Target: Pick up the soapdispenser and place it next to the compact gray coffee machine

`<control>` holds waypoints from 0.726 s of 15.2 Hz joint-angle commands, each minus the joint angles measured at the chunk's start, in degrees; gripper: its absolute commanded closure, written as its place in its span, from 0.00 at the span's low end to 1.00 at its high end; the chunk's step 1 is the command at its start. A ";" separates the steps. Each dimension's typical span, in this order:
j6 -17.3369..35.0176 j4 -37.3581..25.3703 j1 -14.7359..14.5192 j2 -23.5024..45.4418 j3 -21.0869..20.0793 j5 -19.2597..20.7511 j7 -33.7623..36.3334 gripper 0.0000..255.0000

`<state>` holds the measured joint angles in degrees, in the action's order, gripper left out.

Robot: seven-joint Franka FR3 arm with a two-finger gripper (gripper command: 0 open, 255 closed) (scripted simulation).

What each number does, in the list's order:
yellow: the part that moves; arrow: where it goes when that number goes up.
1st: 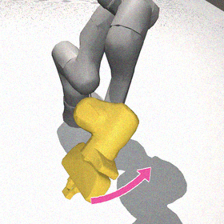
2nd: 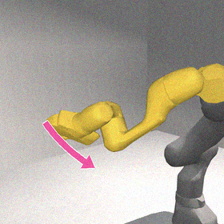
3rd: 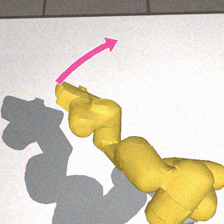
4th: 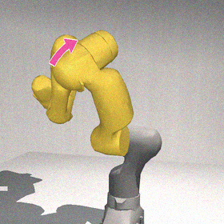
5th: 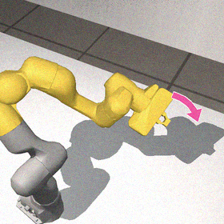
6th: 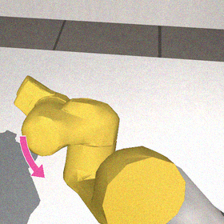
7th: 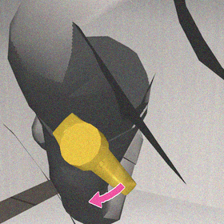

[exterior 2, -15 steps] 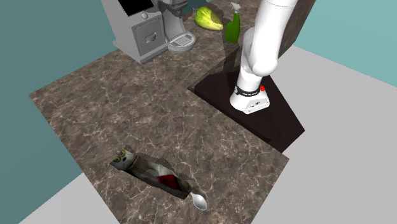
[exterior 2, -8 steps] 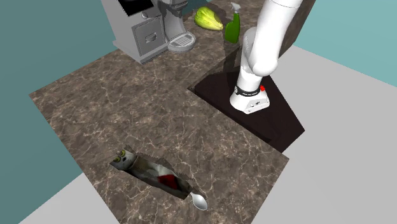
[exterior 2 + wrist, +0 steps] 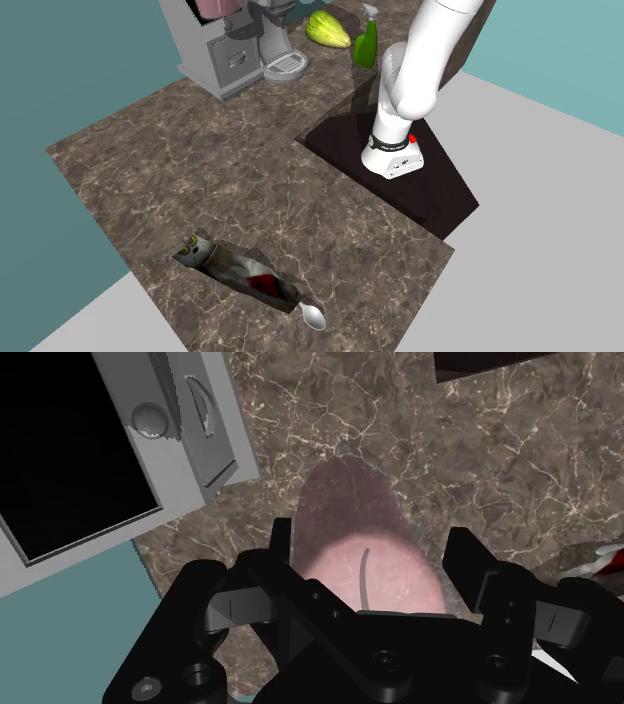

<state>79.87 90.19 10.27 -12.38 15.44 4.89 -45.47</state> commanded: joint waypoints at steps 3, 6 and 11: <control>3.32 4.83 0.01 -1.60 -0.19 0.34 0.49 1.00; 5.75 8.25 0.06 -2.61 -0.25 0.56 0.76 1.00; 9.71 13.57 0.16 -3.99 -0.28 0.89 1.15 1.00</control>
<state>88.71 102.81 10.44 -16.22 15.21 5.76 -44.47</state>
